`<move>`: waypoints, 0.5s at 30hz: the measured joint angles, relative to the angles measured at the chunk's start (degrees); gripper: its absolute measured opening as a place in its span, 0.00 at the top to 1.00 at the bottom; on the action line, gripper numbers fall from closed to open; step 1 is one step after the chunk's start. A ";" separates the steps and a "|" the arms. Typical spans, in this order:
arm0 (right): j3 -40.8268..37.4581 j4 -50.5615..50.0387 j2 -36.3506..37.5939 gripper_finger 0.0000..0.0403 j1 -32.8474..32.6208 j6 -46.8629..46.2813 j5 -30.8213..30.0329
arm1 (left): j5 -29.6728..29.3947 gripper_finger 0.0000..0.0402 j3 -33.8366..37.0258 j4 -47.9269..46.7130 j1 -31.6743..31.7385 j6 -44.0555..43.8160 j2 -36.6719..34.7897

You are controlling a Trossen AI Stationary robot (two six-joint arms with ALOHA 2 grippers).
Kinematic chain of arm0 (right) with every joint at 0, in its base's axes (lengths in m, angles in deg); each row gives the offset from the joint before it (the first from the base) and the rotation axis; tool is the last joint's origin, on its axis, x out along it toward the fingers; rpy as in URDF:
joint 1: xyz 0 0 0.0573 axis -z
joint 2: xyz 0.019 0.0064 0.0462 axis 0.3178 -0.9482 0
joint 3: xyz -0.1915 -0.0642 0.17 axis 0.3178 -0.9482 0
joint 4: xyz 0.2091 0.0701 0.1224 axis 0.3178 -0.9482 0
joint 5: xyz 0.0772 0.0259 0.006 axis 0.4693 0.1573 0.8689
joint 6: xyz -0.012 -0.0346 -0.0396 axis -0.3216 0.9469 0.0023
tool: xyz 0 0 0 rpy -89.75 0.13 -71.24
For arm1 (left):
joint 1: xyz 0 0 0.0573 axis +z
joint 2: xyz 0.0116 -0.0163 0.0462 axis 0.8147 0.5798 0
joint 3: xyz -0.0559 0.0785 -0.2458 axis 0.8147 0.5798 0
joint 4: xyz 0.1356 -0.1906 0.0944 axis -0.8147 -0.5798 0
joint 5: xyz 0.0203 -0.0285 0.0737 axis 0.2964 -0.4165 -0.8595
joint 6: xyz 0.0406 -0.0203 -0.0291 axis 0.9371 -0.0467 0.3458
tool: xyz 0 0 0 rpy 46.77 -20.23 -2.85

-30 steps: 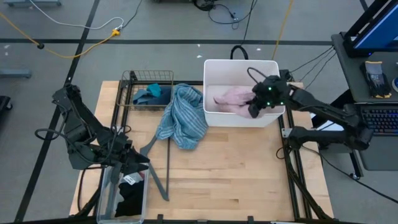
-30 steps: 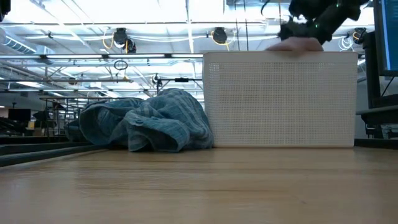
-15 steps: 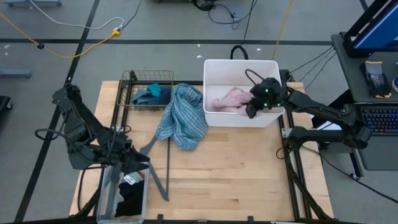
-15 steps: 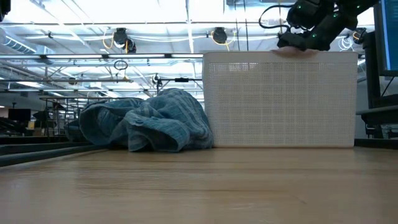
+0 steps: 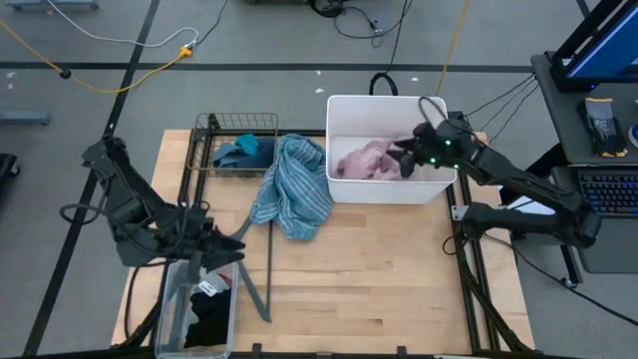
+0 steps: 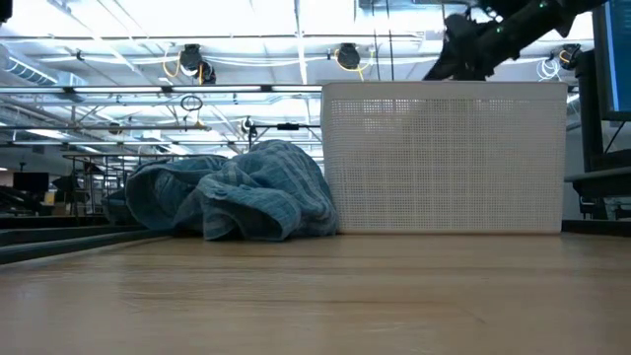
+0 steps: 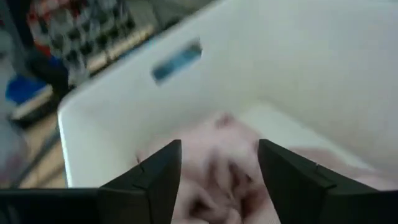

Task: Pick & Place Cloths
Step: Put the blue striped shirt into the white laundry bin

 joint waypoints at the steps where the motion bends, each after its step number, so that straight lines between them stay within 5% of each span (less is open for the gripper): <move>1: 0.00 1.08 0.77 0.48 0.00 -0.82 -0.78 | 0.00 0.54 0.00 0.00 0.43 0.01 0.00; 6: 0.00 7.03 4.97 0.46 -0.06 -3.80 -1.04 | 0.02 0.54 0.00 0.07 1.76 0.44 0.00; 15: 0.00 28.24 12.36 0.49 -0.15 -14.59 19.10 | -0.09 0.54 0.00 0.75 5.14 1.17 1.13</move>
